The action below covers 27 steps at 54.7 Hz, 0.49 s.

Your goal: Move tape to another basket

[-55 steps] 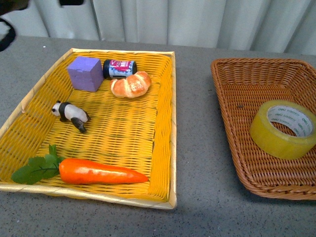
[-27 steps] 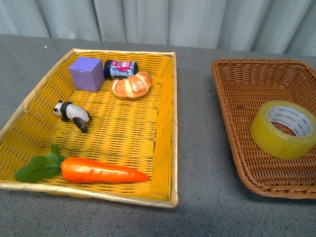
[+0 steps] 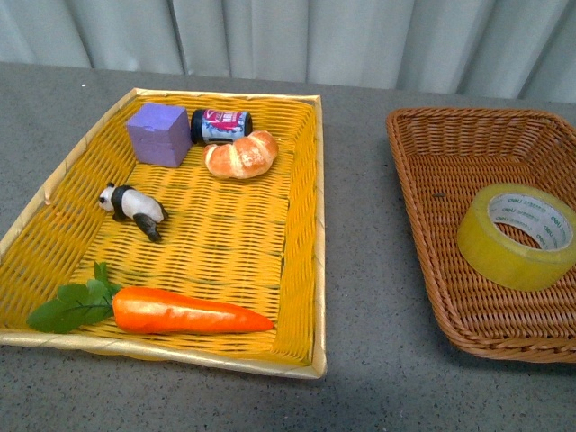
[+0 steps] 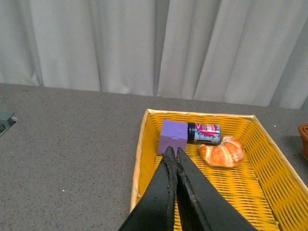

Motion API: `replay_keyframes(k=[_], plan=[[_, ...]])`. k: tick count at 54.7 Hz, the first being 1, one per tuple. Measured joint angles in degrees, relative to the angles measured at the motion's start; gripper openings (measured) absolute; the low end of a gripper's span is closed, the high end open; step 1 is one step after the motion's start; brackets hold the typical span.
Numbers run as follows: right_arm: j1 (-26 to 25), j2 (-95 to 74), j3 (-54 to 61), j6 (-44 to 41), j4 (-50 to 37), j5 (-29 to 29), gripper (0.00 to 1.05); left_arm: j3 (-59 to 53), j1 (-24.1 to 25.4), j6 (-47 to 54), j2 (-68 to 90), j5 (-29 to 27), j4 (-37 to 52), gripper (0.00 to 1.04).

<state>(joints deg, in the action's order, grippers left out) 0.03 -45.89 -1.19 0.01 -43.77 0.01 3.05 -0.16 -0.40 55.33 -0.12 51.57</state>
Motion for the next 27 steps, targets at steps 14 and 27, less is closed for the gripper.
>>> replay_keyframes(k=[14, 27], plan=[[0.00, 10.23, 0.85, 0.00, 8.96, -0.02, 0.01, -1.84, 0.02, -0.02, -11.06, 0.09, -9.11, 0.04], [0.02, 18.62, 0.92, 0.00, 16.70, -0.07, 0.01, -1.90, 0.02, 0.00, -20.79, 0.11, -17.66, 0.04]])
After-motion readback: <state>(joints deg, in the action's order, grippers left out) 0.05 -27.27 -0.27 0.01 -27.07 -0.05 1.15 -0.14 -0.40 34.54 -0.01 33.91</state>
